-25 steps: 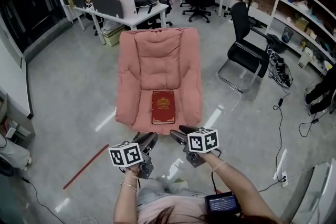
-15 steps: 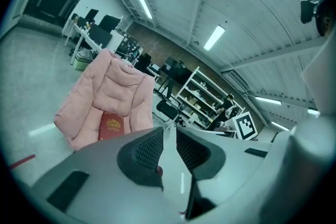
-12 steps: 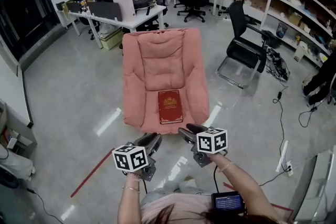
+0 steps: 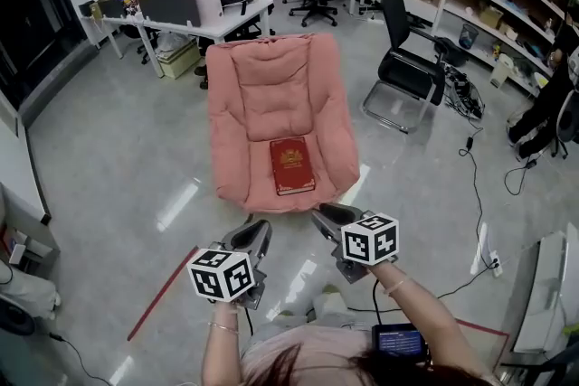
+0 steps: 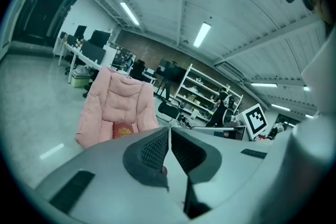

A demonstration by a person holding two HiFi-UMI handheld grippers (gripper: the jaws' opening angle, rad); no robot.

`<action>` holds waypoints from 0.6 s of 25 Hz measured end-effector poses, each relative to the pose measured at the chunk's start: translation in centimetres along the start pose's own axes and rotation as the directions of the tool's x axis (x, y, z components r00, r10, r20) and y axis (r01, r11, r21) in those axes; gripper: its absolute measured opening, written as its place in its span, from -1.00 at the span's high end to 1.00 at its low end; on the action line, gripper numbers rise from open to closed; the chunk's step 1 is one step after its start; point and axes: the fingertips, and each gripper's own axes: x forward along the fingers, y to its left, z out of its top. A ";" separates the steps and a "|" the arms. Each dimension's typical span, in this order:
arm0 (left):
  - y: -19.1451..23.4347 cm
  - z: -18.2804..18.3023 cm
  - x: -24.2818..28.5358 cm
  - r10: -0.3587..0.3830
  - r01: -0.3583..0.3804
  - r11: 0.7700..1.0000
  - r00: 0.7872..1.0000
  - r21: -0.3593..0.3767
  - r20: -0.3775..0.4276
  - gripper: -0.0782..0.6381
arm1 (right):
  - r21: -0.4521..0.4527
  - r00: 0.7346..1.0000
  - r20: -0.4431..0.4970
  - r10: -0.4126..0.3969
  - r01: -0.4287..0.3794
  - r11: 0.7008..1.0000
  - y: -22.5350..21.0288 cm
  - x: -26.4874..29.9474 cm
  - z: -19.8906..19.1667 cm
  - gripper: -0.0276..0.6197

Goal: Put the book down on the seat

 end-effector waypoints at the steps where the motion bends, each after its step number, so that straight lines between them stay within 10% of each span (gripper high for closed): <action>1: -0.2 -0.1 -0.7 0.002 -0.002 1.000 1.000 0.020 -0.002 0.74 | -0.010 1.000 0.006 -0.003 0.003 1.000 0.9 -0.3 -0.1 0.59; 15: -0.7 -2.7 -8.3 0.026 -0.026 0.998 1.000 0.064 0.015 0.79 | -0.084 0.978 0.055 -0.202 0.206 0.975 7.6 -3.4 -4.1 0.87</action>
